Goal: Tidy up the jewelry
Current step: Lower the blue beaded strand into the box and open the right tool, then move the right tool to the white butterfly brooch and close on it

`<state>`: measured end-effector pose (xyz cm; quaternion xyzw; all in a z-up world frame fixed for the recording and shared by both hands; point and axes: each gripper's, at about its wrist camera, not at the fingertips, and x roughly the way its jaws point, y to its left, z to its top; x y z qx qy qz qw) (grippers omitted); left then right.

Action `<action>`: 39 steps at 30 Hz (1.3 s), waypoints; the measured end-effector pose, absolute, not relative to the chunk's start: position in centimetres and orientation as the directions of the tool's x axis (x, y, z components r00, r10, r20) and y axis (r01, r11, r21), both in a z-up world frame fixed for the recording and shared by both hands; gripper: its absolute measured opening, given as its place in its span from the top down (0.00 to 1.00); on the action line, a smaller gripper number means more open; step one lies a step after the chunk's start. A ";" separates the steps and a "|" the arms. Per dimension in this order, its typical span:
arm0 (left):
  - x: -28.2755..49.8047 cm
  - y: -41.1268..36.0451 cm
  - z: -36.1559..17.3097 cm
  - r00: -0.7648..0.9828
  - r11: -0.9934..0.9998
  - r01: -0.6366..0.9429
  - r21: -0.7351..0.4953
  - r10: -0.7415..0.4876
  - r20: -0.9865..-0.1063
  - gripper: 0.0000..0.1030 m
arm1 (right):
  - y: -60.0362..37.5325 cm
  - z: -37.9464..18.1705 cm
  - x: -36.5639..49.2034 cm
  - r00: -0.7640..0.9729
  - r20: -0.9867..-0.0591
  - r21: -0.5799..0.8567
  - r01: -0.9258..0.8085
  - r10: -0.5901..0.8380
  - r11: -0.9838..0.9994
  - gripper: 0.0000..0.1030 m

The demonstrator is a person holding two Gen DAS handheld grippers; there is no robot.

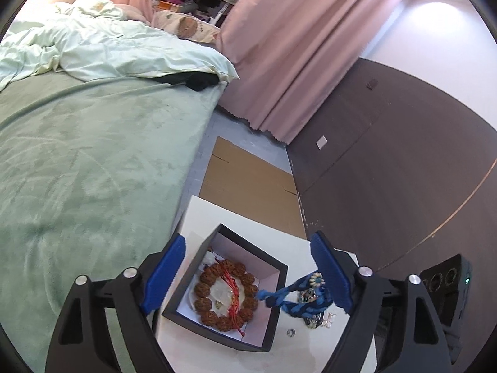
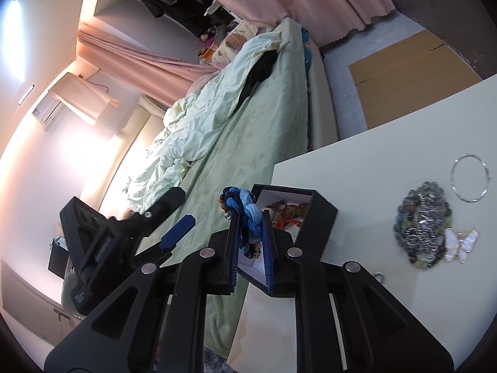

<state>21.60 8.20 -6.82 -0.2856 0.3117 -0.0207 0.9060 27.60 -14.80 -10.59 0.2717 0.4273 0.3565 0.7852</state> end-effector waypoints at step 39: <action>21.7 -0.2 -7.8 0.728 0.885 0.033 -0.464 -0.340 -0.596 0.18 | -26.6 -11.7 26.9 0.498 -0.650 0.649 -0.030 0.574 0.760 0.09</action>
